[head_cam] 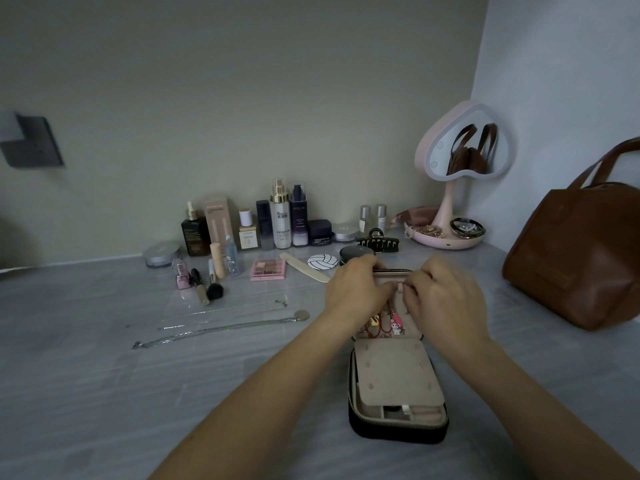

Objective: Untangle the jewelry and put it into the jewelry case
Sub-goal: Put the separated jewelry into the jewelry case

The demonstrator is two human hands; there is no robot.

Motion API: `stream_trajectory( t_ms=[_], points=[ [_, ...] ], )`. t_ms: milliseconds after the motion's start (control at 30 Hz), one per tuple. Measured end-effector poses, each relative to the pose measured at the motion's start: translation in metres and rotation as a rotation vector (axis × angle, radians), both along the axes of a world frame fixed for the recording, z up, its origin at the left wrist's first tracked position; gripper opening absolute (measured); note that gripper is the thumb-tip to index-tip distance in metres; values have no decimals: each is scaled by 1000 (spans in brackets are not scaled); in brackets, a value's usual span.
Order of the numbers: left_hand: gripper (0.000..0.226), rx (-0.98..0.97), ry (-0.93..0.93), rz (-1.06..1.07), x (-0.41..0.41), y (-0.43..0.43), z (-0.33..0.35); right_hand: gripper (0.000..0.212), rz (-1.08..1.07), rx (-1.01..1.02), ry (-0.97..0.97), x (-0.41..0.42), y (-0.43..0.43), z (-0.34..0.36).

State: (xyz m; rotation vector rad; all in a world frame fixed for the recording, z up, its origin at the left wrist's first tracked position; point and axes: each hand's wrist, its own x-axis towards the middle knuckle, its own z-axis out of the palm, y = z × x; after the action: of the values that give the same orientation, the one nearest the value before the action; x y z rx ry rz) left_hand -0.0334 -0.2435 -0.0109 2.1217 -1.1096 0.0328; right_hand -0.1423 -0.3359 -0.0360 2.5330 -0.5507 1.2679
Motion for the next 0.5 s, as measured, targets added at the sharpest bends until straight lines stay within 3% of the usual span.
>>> stream_trajectory(
  t_ms=[233, 367, 500],
  points=[
    [57, -47, -4, -57, 1, 4, -7, 15, 82, 124, 33, -7, 6, -5],
    [70, -96, 76, -60, 2, 10, -9, 26, 71, 518, -79, -11, 7, -5],
    [66, -148, 361, -40, 6, 16, -9, 36, 139, 783, -129, -11, 2, -4]
  ],
)
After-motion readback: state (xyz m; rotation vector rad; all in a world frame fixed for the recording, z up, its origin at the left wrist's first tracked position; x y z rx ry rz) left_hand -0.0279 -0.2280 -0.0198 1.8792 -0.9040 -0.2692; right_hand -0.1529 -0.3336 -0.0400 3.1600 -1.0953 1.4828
